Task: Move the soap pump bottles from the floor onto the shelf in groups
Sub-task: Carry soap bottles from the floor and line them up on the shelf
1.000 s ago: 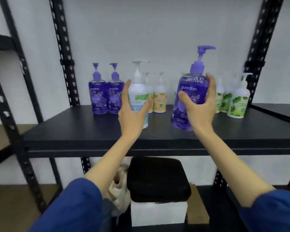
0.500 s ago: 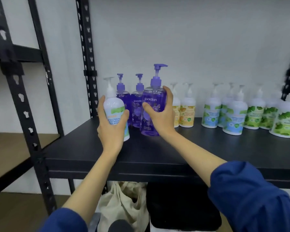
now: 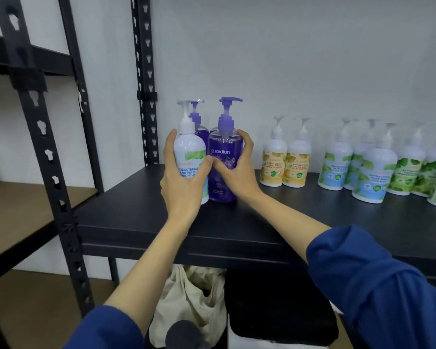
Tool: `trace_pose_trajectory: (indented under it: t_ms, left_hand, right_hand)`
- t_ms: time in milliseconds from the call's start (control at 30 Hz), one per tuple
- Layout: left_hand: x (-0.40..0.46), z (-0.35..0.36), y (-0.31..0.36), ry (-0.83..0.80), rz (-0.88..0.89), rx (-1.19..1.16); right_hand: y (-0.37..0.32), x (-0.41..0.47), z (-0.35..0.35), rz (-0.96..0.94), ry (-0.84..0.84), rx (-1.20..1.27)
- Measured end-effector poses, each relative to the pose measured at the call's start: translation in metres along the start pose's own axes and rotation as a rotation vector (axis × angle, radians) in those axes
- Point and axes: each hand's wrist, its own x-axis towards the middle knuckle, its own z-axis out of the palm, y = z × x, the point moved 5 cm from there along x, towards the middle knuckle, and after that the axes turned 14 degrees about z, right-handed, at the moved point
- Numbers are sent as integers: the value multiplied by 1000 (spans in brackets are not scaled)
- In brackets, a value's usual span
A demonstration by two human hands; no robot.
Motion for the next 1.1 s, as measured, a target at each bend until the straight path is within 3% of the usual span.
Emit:
trace_pose_trajectory:
  t_ms: [233, 467, 1100]
  left_hand:
    - [0, -1, 0, 27, -8, -1]
    - [0, 1, -2, 15, -12, -9]
    - [-1, 2, 2, 15, -11, -2]
  right_hand:
    - [12, -11, -11, 53, -56, -211]
    - [6, -12, -12, 16, -67, -224]
    - [4, -16, -13, 138, -116, -287]
